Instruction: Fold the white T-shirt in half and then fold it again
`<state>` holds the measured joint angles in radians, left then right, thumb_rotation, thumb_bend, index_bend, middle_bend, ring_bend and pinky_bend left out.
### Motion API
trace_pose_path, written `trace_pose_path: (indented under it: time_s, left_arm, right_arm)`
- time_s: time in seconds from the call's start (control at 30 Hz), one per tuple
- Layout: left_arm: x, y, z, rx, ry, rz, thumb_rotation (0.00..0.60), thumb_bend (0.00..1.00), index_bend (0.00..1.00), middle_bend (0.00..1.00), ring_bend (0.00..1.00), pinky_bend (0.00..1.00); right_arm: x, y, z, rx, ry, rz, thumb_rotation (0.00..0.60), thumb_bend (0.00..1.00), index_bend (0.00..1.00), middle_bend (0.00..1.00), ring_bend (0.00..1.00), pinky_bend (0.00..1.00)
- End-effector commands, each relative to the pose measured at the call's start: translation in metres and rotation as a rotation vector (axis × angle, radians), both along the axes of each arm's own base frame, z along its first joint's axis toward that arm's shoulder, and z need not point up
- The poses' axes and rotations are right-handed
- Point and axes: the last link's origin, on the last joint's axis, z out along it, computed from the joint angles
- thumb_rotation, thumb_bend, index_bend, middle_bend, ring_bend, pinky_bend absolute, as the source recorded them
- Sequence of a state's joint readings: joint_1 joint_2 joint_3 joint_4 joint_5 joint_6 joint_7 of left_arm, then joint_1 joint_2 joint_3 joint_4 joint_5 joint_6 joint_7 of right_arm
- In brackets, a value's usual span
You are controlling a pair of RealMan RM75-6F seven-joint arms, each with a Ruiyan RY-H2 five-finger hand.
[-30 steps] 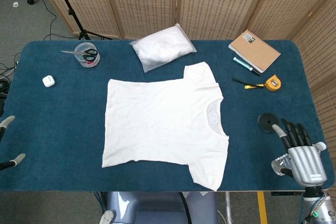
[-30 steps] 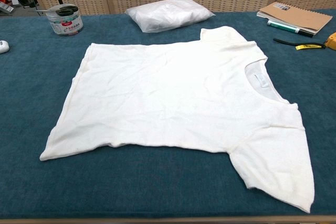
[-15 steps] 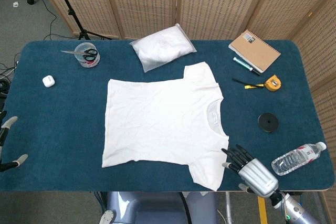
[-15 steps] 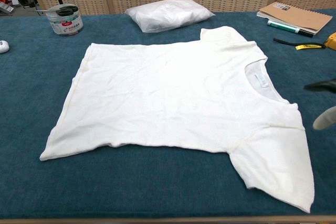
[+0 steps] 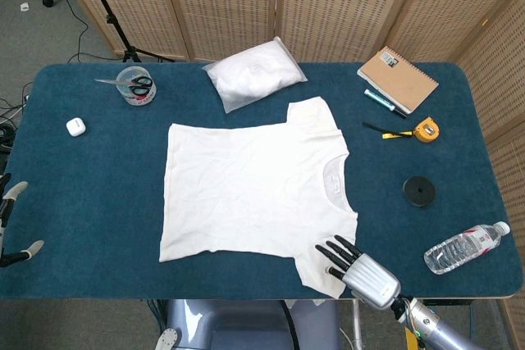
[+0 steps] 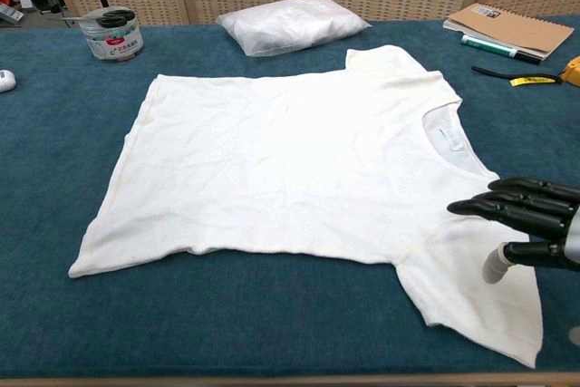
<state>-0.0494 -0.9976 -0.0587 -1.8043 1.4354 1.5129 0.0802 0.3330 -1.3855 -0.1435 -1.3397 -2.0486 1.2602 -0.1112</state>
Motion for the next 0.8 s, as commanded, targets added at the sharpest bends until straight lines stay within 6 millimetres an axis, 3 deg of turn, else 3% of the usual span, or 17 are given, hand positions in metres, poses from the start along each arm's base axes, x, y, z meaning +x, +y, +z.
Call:
trace_pose_path:
  time_s: [0.03, 0.47, 0.8]
  left_arm:
    - [0.0, 0.0, 0.0, 0.0, -0.001, 0.001, 0.6, 0.0, 0.0, 0.0, 0.0, 0.0]
    - [-0.001, 0.0, 0.001, 0.001, -0.006, 0.005, 0.6, 0.0, 0.0, 0.0, 0.0, 0.0]
    - [-0.002, 0.001, 0.002, 0.002, -0.008, 0.011, 0.6, 0.0, 0.0, 0.0, 0.0, 0.0]
  right_arm:
    - [-0.002, -0.001, -0.007, 0.004, 0.019, 0.007, 0.6, 0.0, 0.34, 0.0, 0.0, 0.0]
    - [0.005, -0.003, -0.024, -0.009, 0.019, 0.032, 0.6, 0.04, 0.36, 0.0, 0.0, 0.0]
    - [0.012, -0.01, -0.03, -0.022, -0.057, 0.01, 0.6, 0.47, 0.36, 0.0, 0.0, 0.0]
